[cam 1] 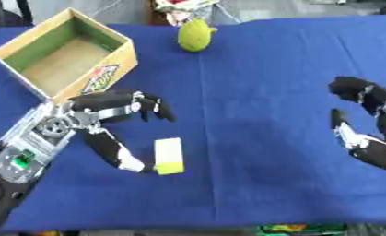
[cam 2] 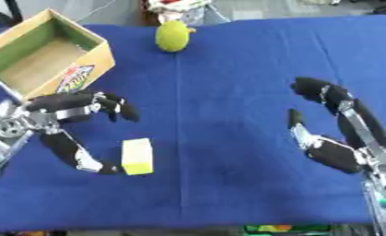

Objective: Pick up objects on the table and place them in the box.

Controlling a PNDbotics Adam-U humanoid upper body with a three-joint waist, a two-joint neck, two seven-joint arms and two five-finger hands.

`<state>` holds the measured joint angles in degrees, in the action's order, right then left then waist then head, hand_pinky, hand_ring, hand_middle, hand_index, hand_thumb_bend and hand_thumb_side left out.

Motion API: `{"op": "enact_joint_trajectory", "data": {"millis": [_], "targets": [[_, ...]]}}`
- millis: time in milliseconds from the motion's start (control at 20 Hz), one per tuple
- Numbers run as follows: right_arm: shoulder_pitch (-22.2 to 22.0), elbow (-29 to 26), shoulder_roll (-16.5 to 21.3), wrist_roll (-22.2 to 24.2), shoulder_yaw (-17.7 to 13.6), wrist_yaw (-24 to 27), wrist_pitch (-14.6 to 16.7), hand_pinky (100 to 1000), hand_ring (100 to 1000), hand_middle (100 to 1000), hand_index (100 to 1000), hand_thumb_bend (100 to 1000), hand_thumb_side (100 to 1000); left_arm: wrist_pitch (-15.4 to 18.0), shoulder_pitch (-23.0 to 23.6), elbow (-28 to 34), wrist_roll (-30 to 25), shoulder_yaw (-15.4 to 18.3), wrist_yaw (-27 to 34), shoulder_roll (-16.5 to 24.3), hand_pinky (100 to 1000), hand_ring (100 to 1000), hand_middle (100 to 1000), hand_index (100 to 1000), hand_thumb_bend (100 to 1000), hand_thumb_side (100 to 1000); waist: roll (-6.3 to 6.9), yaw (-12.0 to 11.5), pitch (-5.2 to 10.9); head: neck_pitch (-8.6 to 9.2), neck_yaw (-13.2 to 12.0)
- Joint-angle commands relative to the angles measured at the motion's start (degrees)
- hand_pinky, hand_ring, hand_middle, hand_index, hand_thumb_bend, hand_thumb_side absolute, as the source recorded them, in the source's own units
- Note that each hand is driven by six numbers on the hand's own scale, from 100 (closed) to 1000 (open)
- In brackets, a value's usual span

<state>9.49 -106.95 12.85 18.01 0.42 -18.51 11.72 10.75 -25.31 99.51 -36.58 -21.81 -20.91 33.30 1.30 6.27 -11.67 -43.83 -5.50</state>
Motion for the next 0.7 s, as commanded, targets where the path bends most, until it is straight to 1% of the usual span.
{"op": "enact_joint_trajectory", "data": {"millis": [50,400,550,700], "targets": [[0.37,-0.58,1.06,0.19,0.01,0.29,0.1,875,847,792,892,100,395,-0.35,-1.08,-0.82,-0.23,-0.54,-0.97,0.04,663,785,766,845,591,428,0.02,0.12,0.78,-0.29,0.27],[0.38,-0.58,0.98,0.24,0.01,0.36,0.12,876,847,792,892,100,396,-0.69,-1.95,-3.39,-0.68,-2.12,-4.55,-0.98,663,778,763,842,601,407,-0.01,0.35,0.83,0.31,1.18],[0.34,-0.55,0.93,0.28,0.0,0.37,0.11,876,846,792,892,100,396,-0.12,-2.04,-3.61,-1.34,-2.53,-5.25,-1.07,672,781,765,843,634,407,-0.01,0.4,0.86,0.53,1.53],[0.34,-0.56,0.94,0.27,-0.02,0.39,0.09,876,846,792,892,100,396,0.79,-2.01,-3.11,-2.07,-2.55,-6.49,-0.92,680,779,764,842,634,393,0.03,0.41,0.87,0.63,1.69]]}}
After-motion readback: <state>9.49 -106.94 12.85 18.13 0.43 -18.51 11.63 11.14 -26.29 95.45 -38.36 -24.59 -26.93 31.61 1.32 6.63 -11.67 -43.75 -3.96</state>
